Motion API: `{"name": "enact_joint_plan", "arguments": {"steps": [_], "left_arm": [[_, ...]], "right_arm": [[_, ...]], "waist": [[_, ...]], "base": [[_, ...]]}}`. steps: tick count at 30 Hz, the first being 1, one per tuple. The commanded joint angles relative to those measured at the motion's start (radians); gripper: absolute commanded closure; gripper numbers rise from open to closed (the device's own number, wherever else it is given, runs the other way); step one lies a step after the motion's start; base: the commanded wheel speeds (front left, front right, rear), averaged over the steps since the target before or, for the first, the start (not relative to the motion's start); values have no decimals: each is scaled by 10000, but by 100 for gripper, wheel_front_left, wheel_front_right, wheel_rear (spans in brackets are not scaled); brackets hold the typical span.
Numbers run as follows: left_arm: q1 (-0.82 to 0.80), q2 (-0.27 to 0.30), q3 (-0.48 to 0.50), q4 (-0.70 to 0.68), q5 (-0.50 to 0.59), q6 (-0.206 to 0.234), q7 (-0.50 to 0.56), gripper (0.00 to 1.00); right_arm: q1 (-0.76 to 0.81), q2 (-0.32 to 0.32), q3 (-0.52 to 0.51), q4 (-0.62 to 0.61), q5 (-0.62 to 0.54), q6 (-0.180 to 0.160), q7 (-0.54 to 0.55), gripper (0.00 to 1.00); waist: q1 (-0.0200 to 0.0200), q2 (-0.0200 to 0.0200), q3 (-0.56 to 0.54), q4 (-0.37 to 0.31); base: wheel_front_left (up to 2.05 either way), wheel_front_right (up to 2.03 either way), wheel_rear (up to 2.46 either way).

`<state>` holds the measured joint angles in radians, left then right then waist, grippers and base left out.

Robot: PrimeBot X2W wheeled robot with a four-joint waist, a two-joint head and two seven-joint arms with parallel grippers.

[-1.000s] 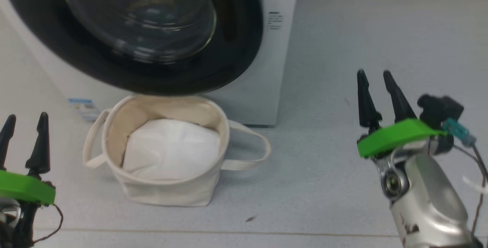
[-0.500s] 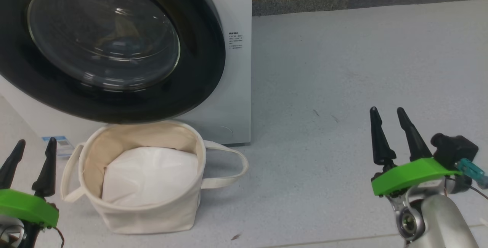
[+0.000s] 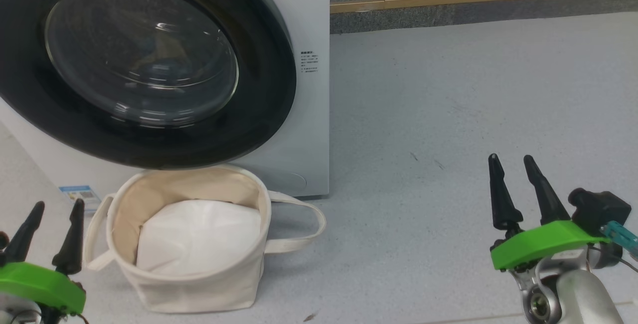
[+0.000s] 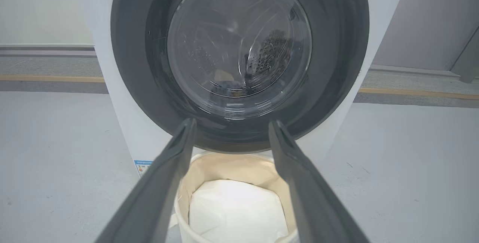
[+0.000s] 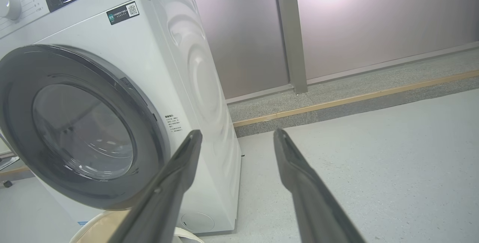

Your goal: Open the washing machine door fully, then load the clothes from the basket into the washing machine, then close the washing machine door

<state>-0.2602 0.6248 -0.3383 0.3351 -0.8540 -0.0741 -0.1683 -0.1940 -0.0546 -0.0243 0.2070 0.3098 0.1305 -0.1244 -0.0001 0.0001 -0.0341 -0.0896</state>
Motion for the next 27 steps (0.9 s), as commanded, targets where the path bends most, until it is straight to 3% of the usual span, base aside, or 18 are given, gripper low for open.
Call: {"name": "enact_joint_plan", "arguments": {"steps": [1,27], "left_arm": [[-393,463,425,-277,1,13,-30,0],[-394,633,421,-415,-85,74,-86,0]], "right_arm": [[-194,43,174,-418,65,2,4,0],[-108,43,107,-392,141,2,-35,0]], "waist": [[1,-1,-8,4],[1,-1,25,-83]], "base": [[0,0,0],[0,0,0]]}}
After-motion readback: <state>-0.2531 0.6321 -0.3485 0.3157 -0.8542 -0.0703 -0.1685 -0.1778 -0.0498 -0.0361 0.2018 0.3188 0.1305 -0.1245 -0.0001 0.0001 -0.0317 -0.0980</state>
